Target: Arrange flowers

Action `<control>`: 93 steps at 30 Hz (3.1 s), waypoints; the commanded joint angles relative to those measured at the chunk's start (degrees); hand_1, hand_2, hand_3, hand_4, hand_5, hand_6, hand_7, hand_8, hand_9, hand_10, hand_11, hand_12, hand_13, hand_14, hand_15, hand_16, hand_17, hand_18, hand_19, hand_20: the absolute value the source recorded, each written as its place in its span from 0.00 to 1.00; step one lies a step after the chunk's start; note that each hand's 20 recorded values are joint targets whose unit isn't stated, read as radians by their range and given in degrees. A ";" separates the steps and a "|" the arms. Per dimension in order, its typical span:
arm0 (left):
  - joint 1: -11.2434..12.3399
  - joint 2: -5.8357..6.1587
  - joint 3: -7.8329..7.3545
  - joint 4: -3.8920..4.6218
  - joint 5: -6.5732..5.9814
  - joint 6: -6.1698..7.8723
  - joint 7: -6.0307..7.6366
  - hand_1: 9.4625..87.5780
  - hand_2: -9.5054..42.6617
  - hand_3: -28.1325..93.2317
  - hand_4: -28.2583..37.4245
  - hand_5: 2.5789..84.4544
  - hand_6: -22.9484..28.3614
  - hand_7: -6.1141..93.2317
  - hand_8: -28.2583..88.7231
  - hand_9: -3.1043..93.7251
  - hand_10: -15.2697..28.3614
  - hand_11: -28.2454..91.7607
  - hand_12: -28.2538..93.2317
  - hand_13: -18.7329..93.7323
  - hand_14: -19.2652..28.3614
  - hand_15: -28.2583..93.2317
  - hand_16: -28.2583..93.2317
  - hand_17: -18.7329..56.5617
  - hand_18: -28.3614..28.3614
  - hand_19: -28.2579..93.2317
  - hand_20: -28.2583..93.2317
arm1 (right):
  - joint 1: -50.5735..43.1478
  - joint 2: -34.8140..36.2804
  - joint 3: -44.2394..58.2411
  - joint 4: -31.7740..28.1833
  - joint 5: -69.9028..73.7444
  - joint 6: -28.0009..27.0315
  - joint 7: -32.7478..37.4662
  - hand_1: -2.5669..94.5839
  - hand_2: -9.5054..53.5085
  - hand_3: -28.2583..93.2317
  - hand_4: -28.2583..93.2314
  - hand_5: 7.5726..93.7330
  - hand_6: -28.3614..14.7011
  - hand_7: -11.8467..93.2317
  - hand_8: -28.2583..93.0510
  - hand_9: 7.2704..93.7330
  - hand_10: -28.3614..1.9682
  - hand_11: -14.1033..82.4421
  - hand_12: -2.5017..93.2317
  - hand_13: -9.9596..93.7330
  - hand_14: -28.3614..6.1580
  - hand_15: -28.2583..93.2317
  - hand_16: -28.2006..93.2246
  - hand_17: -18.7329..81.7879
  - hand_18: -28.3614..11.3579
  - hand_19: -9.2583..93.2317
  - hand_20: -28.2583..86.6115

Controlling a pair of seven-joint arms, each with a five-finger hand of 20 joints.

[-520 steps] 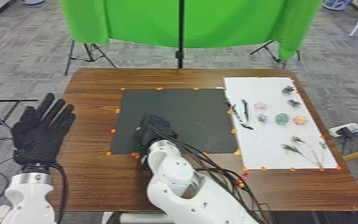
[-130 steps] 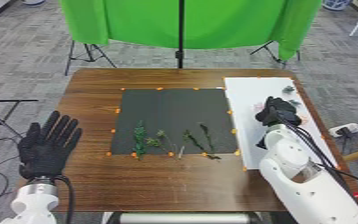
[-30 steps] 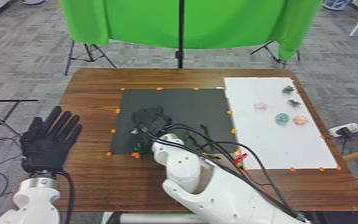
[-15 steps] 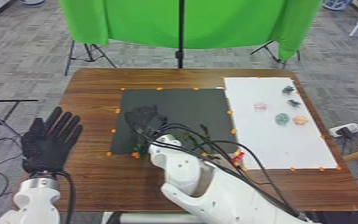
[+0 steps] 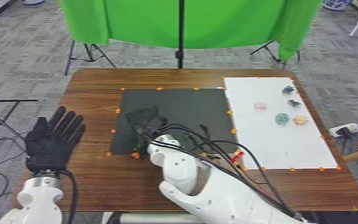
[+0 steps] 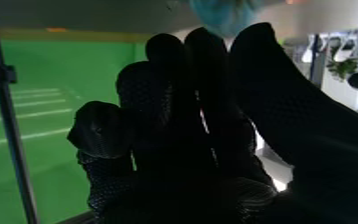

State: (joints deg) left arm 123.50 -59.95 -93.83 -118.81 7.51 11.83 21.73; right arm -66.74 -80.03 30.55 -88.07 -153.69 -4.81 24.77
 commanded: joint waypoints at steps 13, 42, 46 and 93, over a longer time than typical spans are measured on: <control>1.00 -0.70 0.02 0.53 -0.20 -1.07 -0.28 0.24 0.34 0.88 0.00 0.47 0.64 0.15 0.16 0.39 0.71 0.39 0.30 0.39 0.75 0.52 0.17 0.12 0.75 0.52 0.31 | -0.07 0.65 -1.21 -0.71 1.05 9.46 -0.90 0.68 0.00 0.77 0.00 0.74 0.62 0.62 0.28 0.79 0.49 0.43 0.46 0.71 0.45 0.83 0.53 0.55 0.06 1.00 0.77; -0.43 -0.17 0.88 0.68 -0.29 -1.01 -0.54 0.24 0.34 0.88 0.00 0.48 0.64 0.16 0.16 0.39 0.72 0.39 0.30 0.39 0.75 0.52 0.17 0.12 0.75 0.52 0.31 | 0.08 0.35 -3.52 -2.80 -2.35 0.75 0.88 0.63 0.00 0.80 0.00 0.73 0.56 0.50 0.24 0.75 0.43 0.43 0.39 0.69 0.41 0.82 0.51 0.54 0.03 1.00 0.77; -0.19 -0.14 0.85 0.63 -0.43 -0.99 -0.48 0.24 0.34 0.88 0.00 0.48 0.64 0.16 0.16 0.39 0.72 0.39 0.30 0.40 0.75 0.52 0.17 0.12 0.75 0.52 0.31 | 0.03 0.51 -3.52 -3.29 -1.64 1.00 1.44 0.57 0.00 0.86 0.00 0.73 0.57 0.43 0.22 0.72 0.40 0.48 0.34 0.69 0.39 0.83 0.49 0.54 0.02 1.00 0.77; 4.92 -3.27 -3.42 -1.45 -0.37 -0.74 0.84 0.24 0.34 0.88 0.00 0.47 0.64 0.16 0.16 0.39 0.72 0.39 0.30 0.40 0.75 0.52 0.17 0.12 0.76 0.53 0.32 | -27.06 23.84 44.11 -15.36 11.14 3.13 14.67 0.47 0.00 0.93 0.00 0.53 0.50 0.27 0.12 0.48 0.30 0.30 0.17 0.50 0.31 0.51 0.32 0.44 0.11 0.86 0.47</control>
State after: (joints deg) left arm 127.63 -62.49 -97.67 -120.18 7.32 10.65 22.77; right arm -94.36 -55.28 75.36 -107.32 -142.84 -0.70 39.47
